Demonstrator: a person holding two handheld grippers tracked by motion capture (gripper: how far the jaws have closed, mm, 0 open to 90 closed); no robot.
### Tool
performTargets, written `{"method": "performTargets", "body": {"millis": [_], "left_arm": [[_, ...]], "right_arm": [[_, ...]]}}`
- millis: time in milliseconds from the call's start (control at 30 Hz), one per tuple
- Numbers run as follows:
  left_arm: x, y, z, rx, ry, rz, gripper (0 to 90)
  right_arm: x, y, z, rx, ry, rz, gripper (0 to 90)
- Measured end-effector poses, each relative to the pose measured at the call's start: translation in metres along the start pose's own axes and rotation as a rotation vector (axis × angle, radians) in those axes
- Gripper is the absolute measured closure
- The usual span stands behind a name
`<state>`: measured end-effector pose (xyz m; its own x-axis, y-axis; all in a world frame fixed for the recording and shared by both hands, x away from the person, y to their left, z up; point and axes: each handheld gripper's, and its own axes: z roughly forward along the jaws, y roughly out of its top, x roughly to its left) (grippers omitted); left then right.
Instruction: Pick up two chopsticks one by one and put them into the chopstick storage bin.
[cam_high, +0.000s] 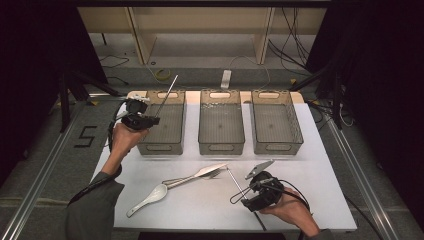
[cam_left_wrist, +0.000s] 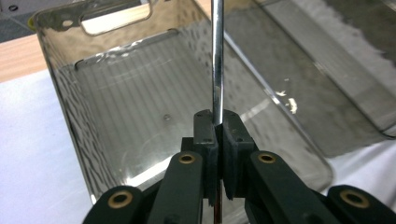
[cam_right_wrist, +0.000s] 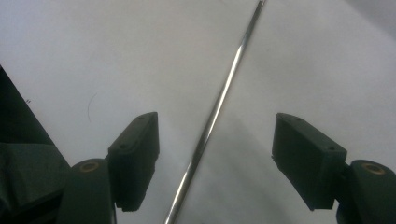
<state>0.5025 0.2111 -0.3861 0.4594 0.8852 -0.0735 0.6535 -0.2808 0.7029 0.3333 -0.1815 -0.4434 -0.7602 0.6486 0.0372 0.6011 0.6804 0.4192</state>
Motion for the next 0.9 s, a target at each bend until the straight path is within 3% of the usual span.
{"method": "performTargets", "body": {"millis": [567, 900], "left_arm": [[0.014, -0.006, 0.021, 0.035, 0.04, -0.065, 85.3], [0.021, -0.013, 0.033, 0.047, 0.08, -0.134, 82.7]], "right_arm": [[0.001, 0.001, 0.0, 0.003, 0.008, 0.005, 33.0], [0.001, 0.002, 0.0, 0.003, 0.01, 0.007, 33.4]]}}
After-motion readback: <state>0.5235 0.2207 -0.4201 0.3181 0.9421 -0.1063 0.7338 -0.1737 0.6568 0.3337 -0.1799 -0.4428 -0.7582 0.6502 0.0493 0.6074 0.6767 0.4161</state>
